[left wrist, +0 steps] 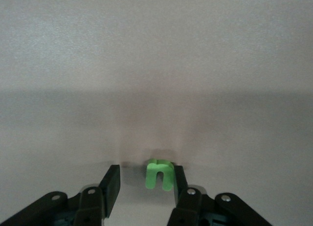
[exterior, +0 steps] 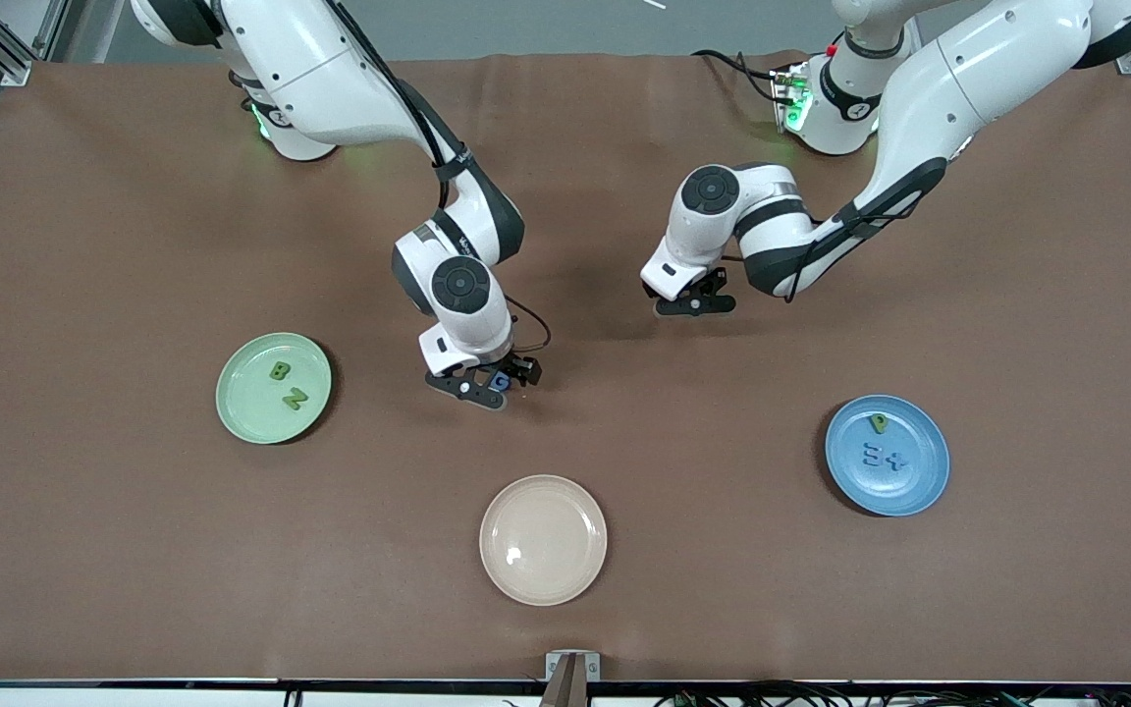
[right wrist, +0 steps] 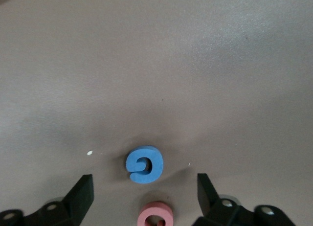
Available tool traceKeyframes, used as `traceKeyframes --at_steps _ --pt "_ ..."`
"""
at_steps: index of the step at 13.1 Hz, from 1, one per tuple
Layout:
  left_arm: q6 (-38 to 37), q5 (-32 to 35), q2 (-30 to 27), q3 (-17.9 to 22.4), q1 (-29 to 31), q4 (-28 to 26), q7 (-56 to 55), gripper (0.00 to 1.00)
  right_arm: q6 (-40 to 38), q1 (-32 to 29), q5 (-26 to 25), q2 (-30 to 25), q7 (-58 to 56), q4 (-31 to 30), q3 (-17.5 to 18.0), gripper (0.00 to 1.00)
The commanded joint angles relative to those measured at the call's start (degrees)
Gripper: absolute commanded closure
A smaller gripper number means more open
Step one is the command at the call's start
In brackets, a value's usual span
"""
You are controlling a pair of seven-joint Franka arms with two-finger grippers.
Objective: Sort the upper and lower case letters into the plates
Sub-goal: 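Place the n in the blue plate while the right gripper drops G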
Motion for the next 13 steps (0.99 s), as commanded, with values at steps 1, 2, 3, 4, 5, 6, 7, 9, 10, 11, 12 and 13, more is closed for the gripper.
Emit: traceKeyframes --at_steps 1,2,3,4,5,6,7,9,10,11,12,13 --pt "0.4 1.1 0.4 0.8 -1.7 1.5 -0.8 0.47 1.3 0.9 -1.4 1.5 1.4 1.0 -0.4 0.13" --pt "0.4 1.1 0.7 0.8 -1.7 1.5 -0.9 0.47 1.9 0.9 -1.4 1.8 1.5 1.0 -0.4 0.16" --pt "0.4 1.1 1.1 0.9 -2.1 1.6 -0.9 0.47 2.1 0.9 -1.3 2.1 1.6 1.0 -0.4 0.2" --pt "0.5 1.1 1.1 1.2 -2.3 1.5 -1.0 0.48 2.1 0.9 -1.4 2.1 1.9 1.0 -0.4 0.26" --pt "0.8 1.1 1.1 1.9 -2.3 1.5 -0.9 0.49 2.1 0.9 -1.3 2.0 2.0 1.0 -0.5 0.3" --pt "0.9 1.1 1.2 2.1 -2.8 1.5 -0.9 0.52 2.1 0.8 -1.3 2.0 2.0 1.0 -0.5 0.35" --pt "0.9 1.0 1.4 2.2 -3.1 1.6 -1.0 0.58 2.1 0.6 -1.3 2.0 2.0 1.0 -0.5 0.43" --pt "0.9 0.8 1.3 2.2 -3.1 1.6 -1.4 0.86 2.1 0.2 -1.2 1.9 2.1 1.0 -0.5 0.64" --pt "0.8 0.8 0.9 2.2 -3.0 1.6 -2.7 0.98 2.0 0.0 -1.1 1.7 2.0 1.0 -0.5 0.75" --pt "0.4 0.8 0.6 2.1 -3.0 2.4 -3.7 1.0 1.5 -0.3 -1.0 1.4 2.0 1.0 -0.8 0.89" --pt "0.1 0.8 0.2 2.1 -2.3 3.3 -3.7 1.0 1.3 -1.0 -1.0 1.2 1.9 1.1 -0.8 0.98" --pt "0.0 0.8 -0.5 2.1 -1.5 4.3 -3.5 1.0 1.3 -1.9 -1.0 1.0 1.4 1.2 -0.8 1.0"
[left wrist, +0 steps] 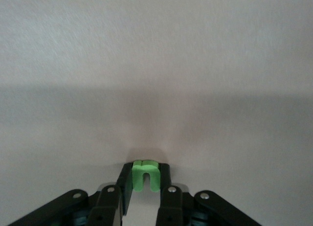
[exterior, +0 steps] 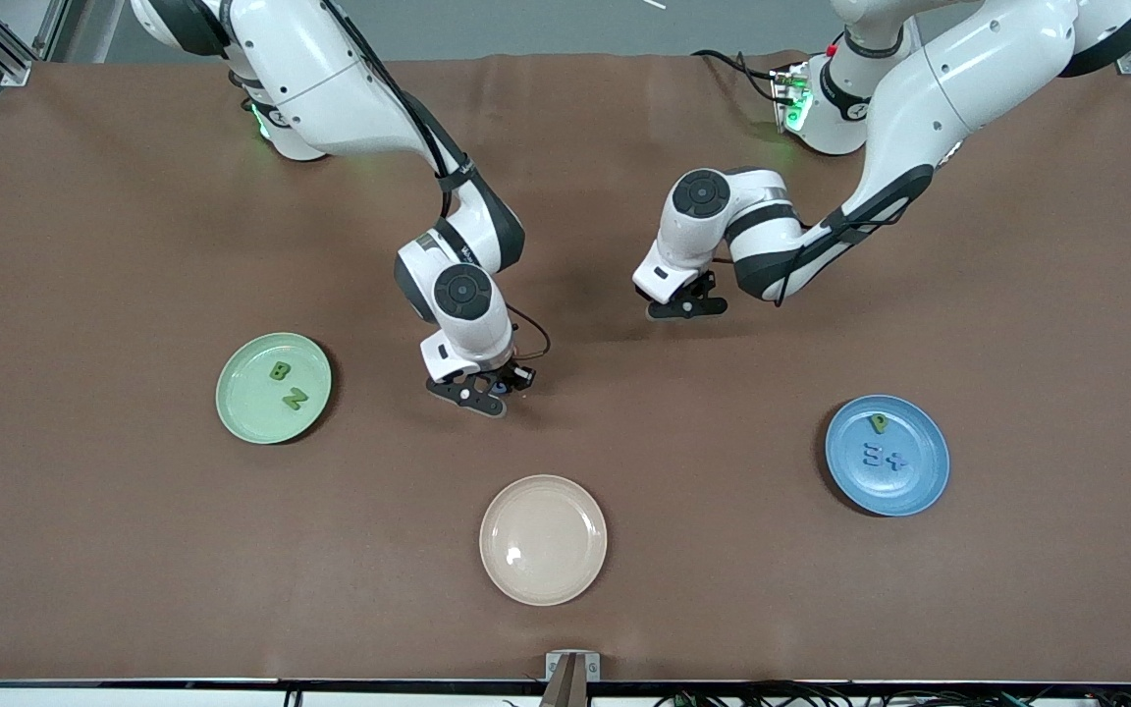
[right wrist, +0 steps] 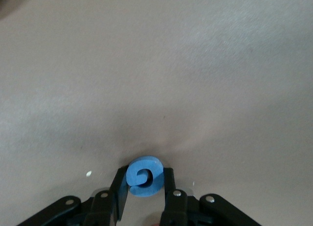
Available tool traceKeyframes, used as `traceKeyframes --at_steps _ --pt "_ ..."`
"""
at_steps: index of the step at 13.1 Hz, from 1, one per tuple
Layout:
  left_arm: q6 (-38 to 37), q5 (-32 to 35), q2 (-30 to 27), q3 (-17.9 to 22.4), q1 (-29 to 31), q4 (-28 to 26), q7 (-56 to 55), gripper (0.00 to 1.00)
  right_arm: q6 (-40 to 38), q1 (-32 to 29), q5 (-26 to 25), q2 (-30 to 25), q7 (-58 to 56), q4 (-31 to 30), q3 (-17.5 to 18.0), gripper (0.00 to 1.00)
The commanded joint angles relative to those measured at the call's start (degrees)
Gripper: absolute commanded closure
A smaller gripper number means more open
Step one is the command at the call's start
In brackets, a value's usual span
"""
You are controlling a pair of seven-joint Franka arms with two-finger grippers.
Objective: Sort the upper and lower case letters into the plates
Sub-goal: 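Place the n in the blue plate while the right gripper drops G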
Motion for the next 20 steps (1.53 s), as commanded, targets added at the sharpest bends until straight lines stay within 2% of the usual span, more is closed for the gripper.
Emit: traceKeyframes --at_steps 1,2,4,7,9,12,14,16,17,18,19,20 --pt "-0.8 0.7 -2.2 0.1 2.3 3.0 -0.7 1.0 -0.6 -3.2 -0.9 -1.2 -0.1 0.1 0.3 1.0" --pt "-0.8 0.7 -2.8 -0.1 4.0 4.5 -0.5 1.0 -1.2 -4.3 -0.9 -2.4 -1.3 -0.3 0.2 1.0" --pt "-0.8 0.7 -3.5 -0.7 7.2 7.0 -0.5 1.0 -7.4 -8.6 -0.8 -5.9 -7.7 -0.8 0.3 1.0" --pt "-0.8 1.3 -4.0 0.0 9.1 11.6 0.7 1.0 -8.5 -15.7 -0.8 -12.6 -19.6 -7.4 0.4 1.0" --pt "-0.9 1.2 -3.9 0.8 12.3 14.7 7.7 1.0 -8.0 -21.4 -0.8 -16.7 -29.0 -12.8 0.3 1.0" --pt "-0.9 1.2 -3.5 4.2 17.6 15.7 21.4 1.0 -7.9 -30.3 -0.8 -19.7 -42.6 -17.1 0.4 1.0" --pt "-0.7 1.3 -3.0 6.2 19.0 16.3 24.6 0.99 -5.7 -34.3 -0.8 -20.8 -49.1 -20.6 0.4 1.0" --pt "-0.7 1.3 -2.6 7.7 18.6 17.9 24.9 0.98 0.6 -36.9 -0.8 -21.9 -53.4 -26.7 0.4 1.0" --pt "-0.7 1.3 -2.4 9.0 18.3 18.7 25.9 0.95 1.9 -38.3 -0.8 -21.8 -54.9 -28.0 0.4 1.0" --pt "-0.7 1.3 -2.3 9.7 18.4 19.4 27.5 0.87 2.2 -39.2 -0.8 -21.7 -55.7 -28.7 0.4 1.0" --pt "-0.7 1.2 -2.3 9.9 18.6 19.8 28.9 0.58 2.2 -39.5 -0.8 -21.6 -55.8 -29.0 0.4 1.0" --pt "-0.7 1.1 -2.4 9.9 18.9 19.8 28.4 0.15 2.2 -39.5 -0.8 -21.5 -55.8 -29.5 0.5 0.99"
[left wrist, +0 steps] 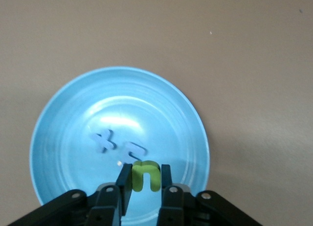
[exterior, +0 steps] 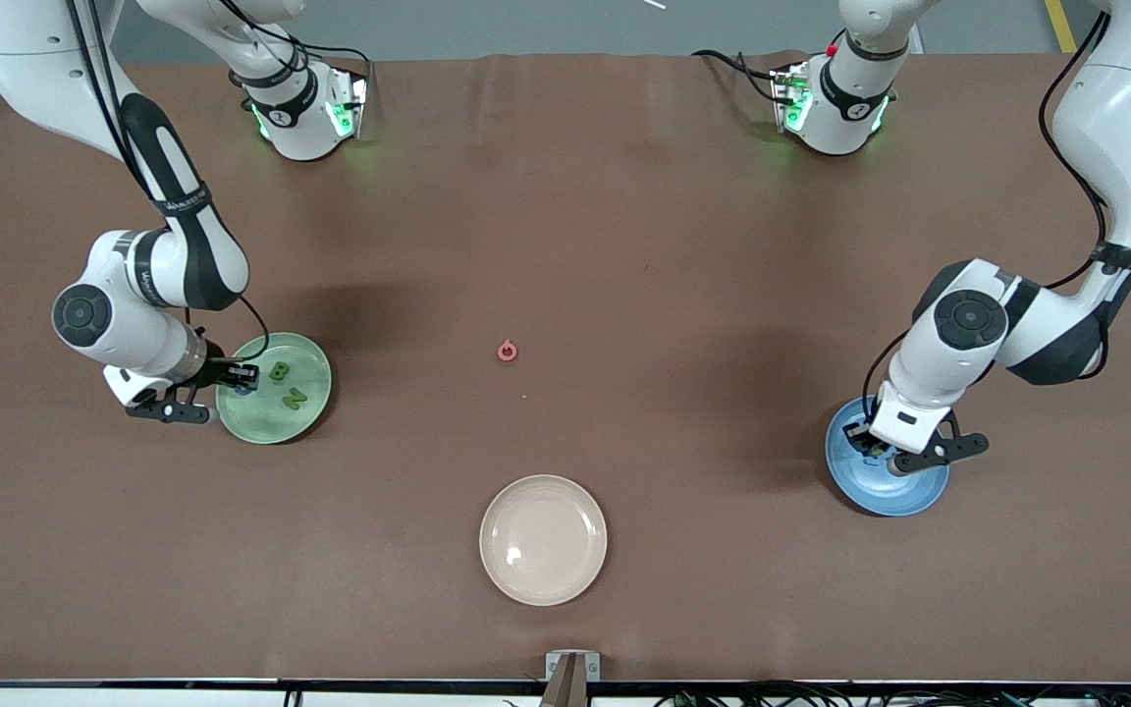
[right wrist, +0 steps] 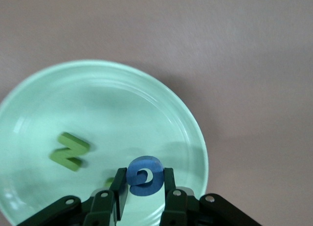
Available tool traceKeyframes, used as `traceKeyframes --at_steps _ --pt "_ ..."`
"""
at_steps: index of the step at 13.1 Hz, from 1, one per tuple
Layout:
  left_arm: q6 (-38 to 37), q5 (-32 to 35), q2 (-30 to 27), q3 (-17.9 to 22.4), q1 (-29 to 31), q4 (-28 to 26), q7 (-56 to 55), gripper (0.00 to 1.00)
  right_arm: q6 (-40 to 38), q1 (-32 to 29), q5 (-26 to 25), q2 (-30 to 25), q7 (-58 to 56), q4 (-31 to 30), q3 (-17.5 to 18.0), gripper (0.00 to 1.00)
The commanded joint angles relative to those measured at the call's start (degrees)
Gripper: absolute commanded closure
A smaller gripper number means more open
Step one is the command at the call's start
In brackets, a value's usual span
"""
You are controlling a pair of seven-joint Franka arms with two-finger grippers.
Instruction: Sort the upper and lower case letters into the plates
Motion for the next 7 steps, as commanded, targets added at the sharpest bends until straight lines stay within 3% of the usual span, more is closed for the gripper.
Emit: traceKeyframes --at_steps 1,2,3,4,5,7 --pt "-0.5 0.9 0.1 0.5 0.1 1.4 1.5 0.0 0.8 -1.1 -0.6 -2.3 -0.5 -3.4 1.4 0.99" --pt "-0.5 0.9 -0.2 0.5 0.5 1.3 2.4 0.0 0.9 -1.0 -0.6 -2.2 -0.5 -3.4 1.4 0.97" --pt "-0.5 0.9 -0.6 0.1 0.6 1.6 4.3 0.0 0.8 -1.0 -0.6 -2.1 -0.5 -3.1 1.4 0.83" --pt "-0.5 0.2 -1.8 -0.3 0.7 3.2 6.4 0.0 0.7 -1.0 -0.6 -2.1 -0.5 -3.1 1.4 0.54" --pt "-0.6 -0.5 -3.2 -1.0 0.9 4.0 8.0 0.0 0.5 -0.9 -0.6 -2.2 -0.4 -2.8 1.4 0.01" --pt "-1.1 -3.9 -6.2 -3.2 3.3 3.9 11.9 0.0 -0.1 -0.4 -0.6 -2.3 0.5 -2.1 1.7 0.0"
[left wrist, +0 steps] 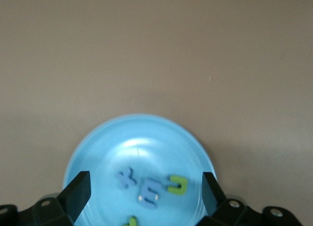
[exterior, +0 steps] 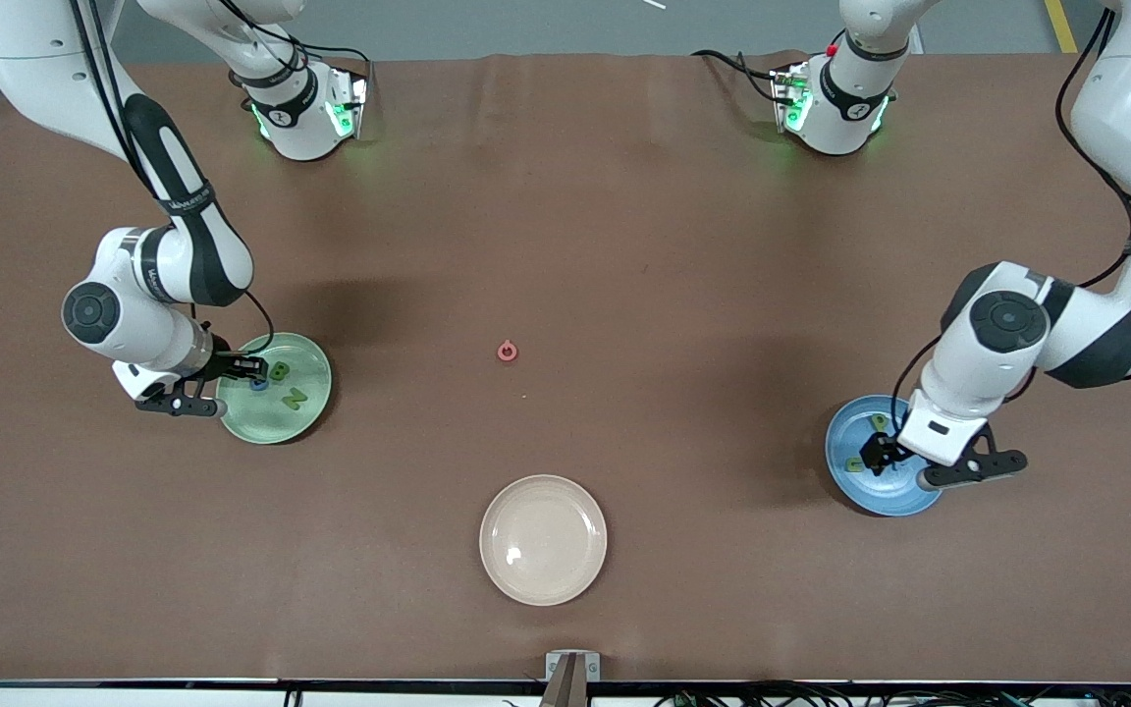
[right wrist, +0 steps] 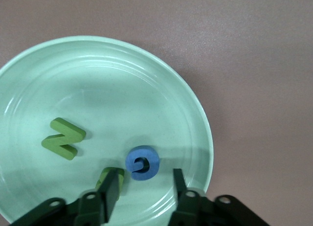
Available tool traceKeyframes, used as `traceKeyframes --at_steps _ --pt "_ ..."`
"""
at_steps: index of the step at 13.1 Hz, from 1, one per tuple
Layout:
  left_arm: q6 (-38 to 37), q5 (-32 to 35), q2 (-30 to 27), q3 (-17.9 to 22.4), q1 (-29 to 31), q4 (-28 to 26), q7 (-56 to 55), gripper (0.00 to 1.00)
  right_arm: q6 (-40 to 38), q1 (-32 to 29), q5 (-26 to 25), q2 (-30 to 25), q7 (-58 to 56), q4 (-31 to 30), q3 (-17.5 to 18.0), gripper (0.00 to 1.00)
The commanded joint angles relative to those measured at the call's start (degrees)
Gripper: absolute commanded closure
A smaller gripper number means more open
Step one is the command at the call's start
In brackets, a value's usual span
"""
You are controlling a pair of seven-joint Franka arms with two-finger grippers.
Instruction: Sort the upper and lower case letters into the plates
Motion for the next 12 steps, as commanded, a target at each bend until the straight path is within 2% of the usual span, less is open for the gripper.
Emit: traceKeyframes --at_steps 1,3,4,5,7,8,12 --pt "-4.2 -6.7 -5.5 -4.7 4.5 -0.5 7.5 0.0 -1.0 0.9 -0.1 -2.1 1.5 -0.8 0.9 0.0" --pt "-11.8 -14.2 -6.4 -13.2 12.1 1.4 15.0 0.0 -2.7 4.9 0.2 -2.8 10.8 0.1 1.1 0.0" --pt "-18.1 -16.6 -6.2 -18.2 15.8 4.2 18.7 0.0 -3.1 8.5 0.2 -2.9 17.0 0.5 1.1 0.0" --pt "-25.0 -17.5 -6.0 -21.2 16.9 7.7 21.8 0.0 -3.0 12.4 0.2 -2.8 24.2 0.8 1.1 0.0" --pt "-36.9 -17.8 -6.0 -24.6 16.9 13.5 24.3 0.0 -2.4 20.3 0.3 -2.0 38.1 3.0 1.1 0.0" --pt "-40.2 -17.8 -5.9 -26.3 16.9 15.0 24.3 0.0 -2.4 24.6 0.3 -1.3 45.3 5.0 1.1 0.0" --pt "-47.5 -17.8 -6.0 -30.7 16.2 20.4 24.1 0.0 -2.3 35.5 0.2 7.0 68.3 14.6 1.0 0.0"
